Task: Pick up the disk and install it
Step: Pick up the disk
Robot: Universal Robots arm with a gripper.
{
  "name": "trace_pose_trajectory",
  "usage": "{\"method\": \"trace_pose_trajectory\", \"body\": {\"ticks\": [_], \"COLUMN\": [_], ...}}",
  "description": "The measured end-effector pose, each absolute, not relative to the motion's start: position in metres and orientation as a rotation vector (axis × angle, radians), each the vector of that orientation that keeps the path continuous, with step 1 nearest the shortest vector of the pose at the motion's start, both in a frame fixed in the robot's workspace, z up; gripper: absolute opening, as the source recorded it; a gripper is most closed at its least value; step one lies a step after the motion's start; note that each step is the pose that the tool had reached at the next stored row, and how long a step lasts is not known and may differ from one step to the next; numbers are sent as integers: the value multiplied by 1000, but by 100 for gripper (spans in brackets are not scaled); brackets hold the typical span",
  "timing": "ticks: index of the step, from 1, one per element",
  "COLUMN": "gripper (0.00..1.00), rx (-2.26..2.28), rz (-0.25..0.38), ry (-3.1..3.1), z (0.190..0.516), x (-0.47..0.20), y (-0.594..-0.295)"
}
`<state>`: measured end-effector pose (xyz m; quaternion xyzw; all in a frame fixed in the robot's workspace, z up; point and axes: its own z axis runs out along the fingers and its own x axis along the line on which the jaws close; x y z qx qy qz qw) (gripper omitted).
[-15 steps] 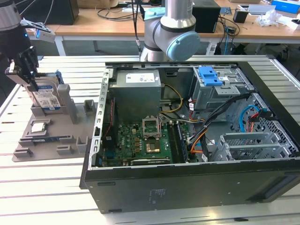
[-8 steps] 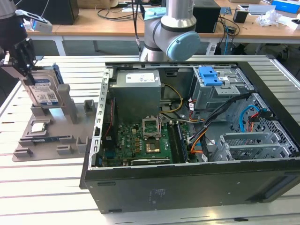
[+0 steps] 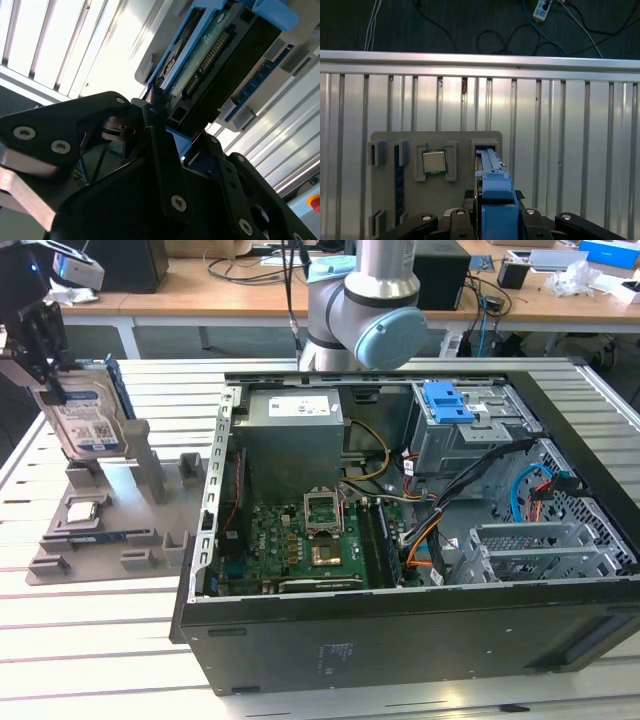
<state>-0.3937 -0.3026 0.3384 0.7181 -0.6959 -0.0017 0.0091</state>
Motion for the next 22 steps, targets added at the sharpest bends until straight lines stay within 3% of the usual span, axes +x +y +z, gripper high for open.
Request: {"method": "trace_pose_trajectory", "body": {"ticks": [22], "gripper": [36], "rx": [2243], "rz": [-5], "ry": [-2174], "z": [411], "x": [-394], "y": [-303]}}
